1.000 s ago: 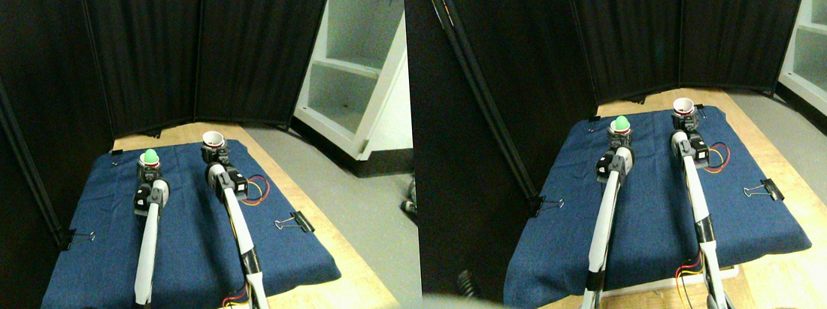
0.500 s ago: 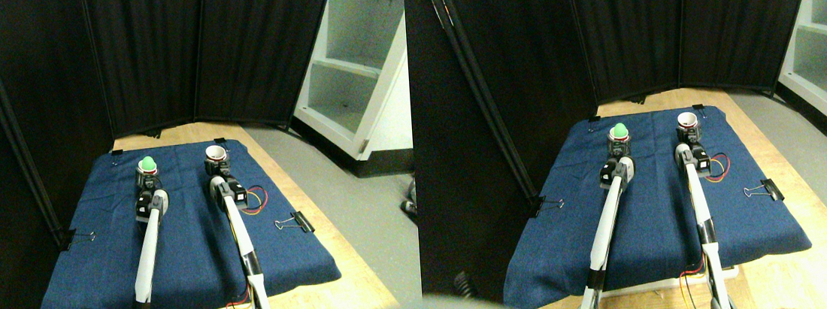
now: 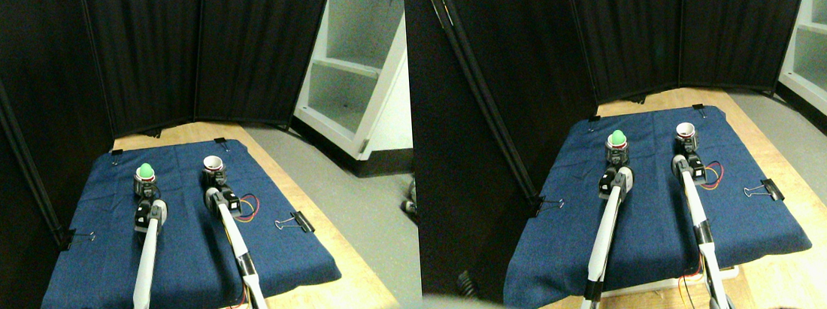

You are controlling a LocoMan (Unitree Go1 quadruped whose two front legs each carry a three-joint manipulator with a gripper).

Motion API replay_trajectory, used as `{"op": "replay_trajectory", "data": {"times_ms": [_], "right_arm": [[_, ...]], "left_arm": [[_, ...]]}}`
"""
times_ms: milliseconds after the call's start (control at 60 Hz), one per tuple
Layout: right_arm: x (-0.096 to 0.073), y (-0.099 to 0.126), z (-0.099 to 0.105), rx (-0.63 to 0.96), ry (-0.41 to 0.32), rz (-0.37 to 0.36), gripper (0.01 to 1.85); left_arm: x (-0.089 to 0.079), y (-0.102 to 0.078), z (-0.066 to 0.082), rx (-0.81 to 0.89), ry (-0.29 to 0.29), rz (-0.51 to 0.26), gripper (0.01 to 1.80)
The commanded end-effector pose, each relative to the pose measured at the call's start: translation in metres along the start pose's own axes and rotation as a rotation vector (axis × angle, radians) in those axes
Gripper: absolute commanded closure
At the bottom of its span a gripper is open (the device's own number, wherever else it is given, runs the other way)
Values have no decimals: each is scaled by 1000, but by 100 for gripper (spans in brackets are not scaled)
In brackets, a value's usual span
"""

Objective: Pour (bimanual)

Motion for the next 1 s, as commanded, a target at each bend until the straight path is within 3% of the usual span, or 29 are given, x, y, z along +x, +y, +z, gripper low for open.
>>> {"op": "replay_trajectory", "data": {"times_ms": [17, 183, 467, 700, 733, 783, 817, 850, 867, 900, 933, 967, 1000], "right_arm": [[0, 2, -3, 62, -12, 44, 153], [2, -5, -5, 72, -10, 46, 153], [-2, -9, -7, 98, -24, -14, 153], [-3, -12, -6, 148, -20, -72, 153], [-3, -12, -6, 143, -18, -67, 153], [-2, -12, -6, 151, -8, -58, 143], [-1, -13, -5, 168, 16, -68, 122], [-1, -13, -5, 166, 27, -68, 119], [-1, -13, -4, 169, 45, -70, 111], [0, -13, -4, 168, 76, -70, 85], [0, -13, -4, 165, 84, -70, 77], [1, -14, -3, 147, 111, -73, 49], [1, -14, -3, 141, 116, -76, 38]], "left_arm": [[2, 1, 0, -11, -16, -18, 148], [5, 5, 0, -43, -11, -9, 148], [5, 12, -5, -48, -29, 11, 148], [3, 24, -8, -43, -80, 56, 148], [2, 25, -7, -23, -85, 62, 137], [2, 27, -6, 0, -98, 76, 96], [1, 27, -6, 27, -107, 83, 72], [2, 27, -6, 32, -105, 83, 68], [2, 28, -5, 36, -97, 84, 57], [3, 28, -4, 34, -78, 95, 34], [3, 28, -4, 35, -75, 97, 30], [5, 28, -3, 38, -64, 96, 20], [5, 28, -3, 40, -64, 97, 17]]}}
